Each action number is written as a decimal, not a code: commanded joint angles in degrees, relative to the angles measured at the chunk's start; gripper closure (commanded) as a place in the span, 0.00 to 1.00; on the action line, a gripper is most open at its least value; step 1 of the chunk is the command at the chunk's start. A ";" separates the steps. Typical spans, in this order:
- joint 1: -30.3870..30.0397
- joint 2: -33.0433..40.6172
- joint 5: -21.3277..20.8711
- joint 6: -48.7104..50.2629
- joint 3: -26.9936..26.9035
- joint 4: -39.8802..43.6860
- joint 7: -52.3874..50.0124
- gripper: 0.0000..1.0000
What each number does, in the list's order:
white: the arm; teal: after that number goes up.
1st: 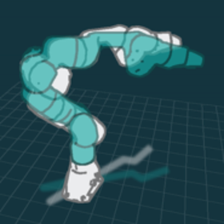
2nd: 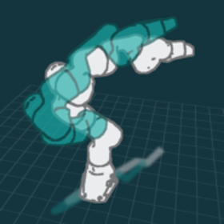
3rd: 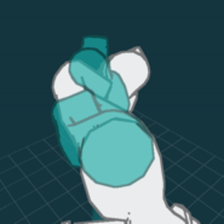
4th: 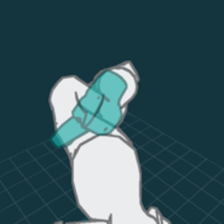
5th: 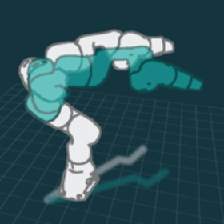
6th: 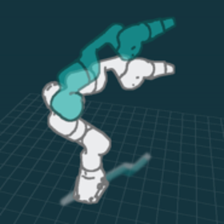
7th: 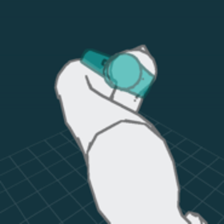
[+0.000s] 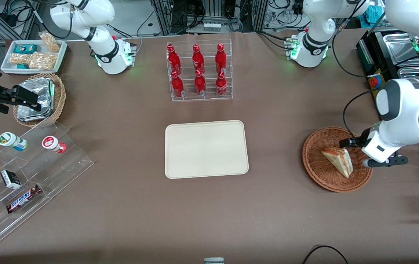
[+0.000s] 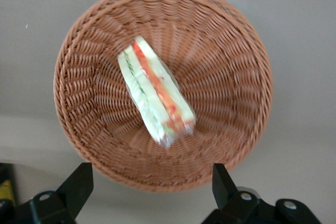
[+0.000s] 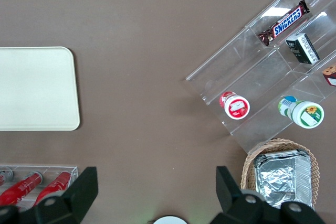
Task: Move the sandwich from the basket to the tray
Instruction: 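Lower the open left gripper over the sandwich in the wicker basket, then close the left gripper on the wrapped sandwich and lift it, then carry the sandwich with the left gripper over the white tray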
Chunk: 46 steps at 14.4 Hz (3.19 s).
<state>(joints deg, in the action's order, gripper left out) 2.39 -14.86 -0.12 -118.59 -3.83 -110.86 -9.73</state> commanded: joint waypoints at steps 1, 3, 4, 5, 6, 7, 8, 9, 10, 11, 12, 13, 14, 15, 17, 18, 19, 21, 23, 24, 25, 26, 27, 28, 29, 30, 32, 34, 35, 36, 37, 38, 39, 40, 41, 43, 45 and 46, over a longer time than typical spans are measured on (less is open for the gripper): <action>0.33 0.10 -0.23 -5.06 -0.21 -2.43 -13.42 0.00; 0.33 -0.87 -0.23 -5.60 -0.21 -2.43 -21.43 0.00; 0.33 -1.39 -0.14 -6.21 -0.21 -2.43 -25.12 0.00; 0.33 -1.92 -0.14 -7.17 -0.21 -2.43 -28.47 0.00; 0.33 -2.97 -0.14 -7.96 -0.21 -2.34 -31.89 0.00; 0.33 -3.59 -0.14 -9.19 -0.12 -2.43 -35.06 0.00; 0.33 -4.64 -0.14 -10.16 -0.21 -2.43 -37.09 0.00; 0.42 -5.69 -0.14 -10.86 -0.21 -2.43 -38.94 0.00; 0.42 -6.57 -0.14 -12.00 -0.12 -2.43 -40.09 0.00; 0.42 -7.45 -0.06 -13.14 -0.12 -2.43 -40.88 0.02; 0.42 -8.07 -0.06 -13.77 -0.12 -2.43 -41.68 0.17; 0.50 -8.43 -0.14 -13.86 -0.12 -2.34 -42.47 0.41; 0.68 -8.52 -0.14 -13.86 -0.12 -2.43 -42.74 0.62; 0.77 -8.34 -0.32 -13.34 -0.04 -2.43 -42.65 0.84; 1.12 -7.38 -0.41 -12.90 0.05 -2.25 -42.47 0.90; 1.21 -6.07 -0.58 -10.80 0.40 -2.08 -41.78 0.91; 1.47 -4.66 -0.76 -7.22 0.49 -1.81 -40.55 0.93; 3.40 -2.37 -0.67 -3.15 1.02 -0.59 -33.73 0.99; 7.08 -1.75 -0.67 -0.25 1.72 1.60 -28.35 1.00; 9.27 -2.45 -0.76 1.76 1.81 3.88 -23.80 0.98; 11.56 -3.67 -0.24 2.92 1.90 6.51 -18.19 0.97; 13.23 -5.25 0.12 3.45 1.98 8.89 -16.74 0.97; 15.51 -6.74 1.08 3.80 2.94 10.65 -16.90 0.97; 17.10 -8.15 2.74 3.72 3.91 12.15 -16.98 0.99; 18.86 -9.38 3.45 3.37 4.88 13.21 -17.68 1.00; 21.14 -11.14 3.55 3.11 5.41 15.39 -19.95 1.00; 25.27 -15.35 3.55 3.10 5.85 21.45 -24.96 1.00; 29.23 -20.01 3.46 3.02 6.81 26.73 -30.67 1.00; 31.25 -22.55 3.46 2.93 7.17 29.54 -33.31 1.00; 32.92 -24.84 3.46 2.58 7.17 32.18 -35.51 1.00; 34.68 -27.30 3.46 1.71 7.17 35.25 -38.05 1.00; 36.00 -29.07 3.46 1.18 7.17 37.19 -40.17 1.00; 37.49 -30.56 3.37 1.08 7.17 38.69 -42.02 1.00; 38.55 -32.14 3.46 1.00 7.17 40.27 -43.77 1.00; 39.35 -33.81 3.46 0.99 7.17 41.77 -46.14 1.00; 41.19 -35.49 3.20 -0.66 7.17 42.13 -47.48 1.00; 41.55 -36.02 3.37 -3.13 7.17 41.78 -47.57 0.98; 41.64 -36.20 3.46 -3.22 7.26 41.78 -47.66 0.93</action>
<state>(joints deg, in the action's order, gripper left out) 43.40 -49.97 2.76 -121.80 4.04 -71.26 -56.43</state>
